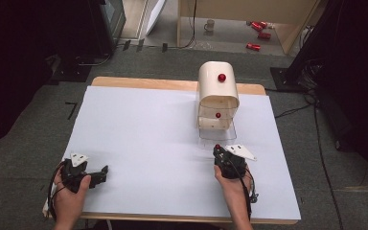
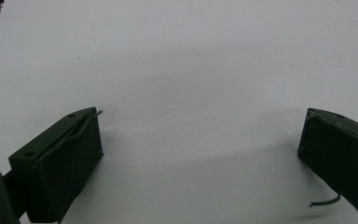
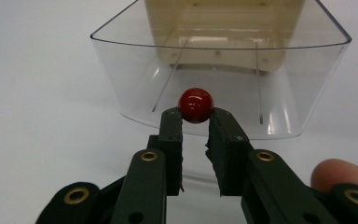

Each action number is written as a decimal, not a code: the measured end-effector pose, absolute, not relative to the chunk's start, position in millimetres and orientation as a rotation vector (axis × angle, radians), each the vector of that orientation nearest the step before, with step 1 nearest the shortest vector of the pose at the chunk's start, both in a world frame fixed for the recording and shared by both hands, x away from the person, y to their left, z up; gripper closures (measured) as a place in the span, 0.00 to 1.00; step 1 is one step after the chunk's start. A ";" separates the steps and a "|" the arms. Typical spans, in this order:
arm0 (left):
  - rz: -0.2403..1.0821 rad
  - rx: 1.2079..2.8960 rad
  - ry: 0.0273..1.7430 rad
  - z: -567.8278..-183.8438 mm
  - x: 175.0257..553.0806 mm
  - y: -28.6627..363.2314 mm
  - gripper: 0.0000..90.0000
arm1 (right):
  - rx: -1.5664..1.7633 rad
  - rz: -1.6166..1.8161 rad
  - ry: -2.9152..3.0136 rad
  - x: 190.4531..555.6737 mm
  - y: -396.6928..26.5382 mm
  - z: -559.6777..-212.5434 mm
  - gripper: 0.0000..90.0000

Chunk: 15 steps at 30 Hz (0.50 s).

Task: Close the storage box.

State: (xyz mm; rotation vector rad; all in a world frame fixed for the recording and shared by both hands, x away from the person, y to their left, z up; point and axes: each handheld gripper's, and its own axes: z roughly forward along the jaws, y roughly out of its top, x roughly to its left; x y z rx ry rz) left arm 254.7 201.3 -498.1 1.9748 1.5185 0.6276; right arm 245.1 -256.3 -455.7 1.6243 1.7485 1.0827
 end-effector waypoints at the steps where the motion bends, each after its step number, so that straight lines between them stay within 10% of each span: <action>1: 0.627 1.975 1.518 -498.1 254.7 201.3 0.00 | 1.625 1.083 1.749 246.5 -256.0 -455.1 0.85; 15: 0.627 1.975 1.518 -498.1 254.7 201.3 0.00 | 1.625 1.068 1.747 268.8 -254.9 -452.0 0.85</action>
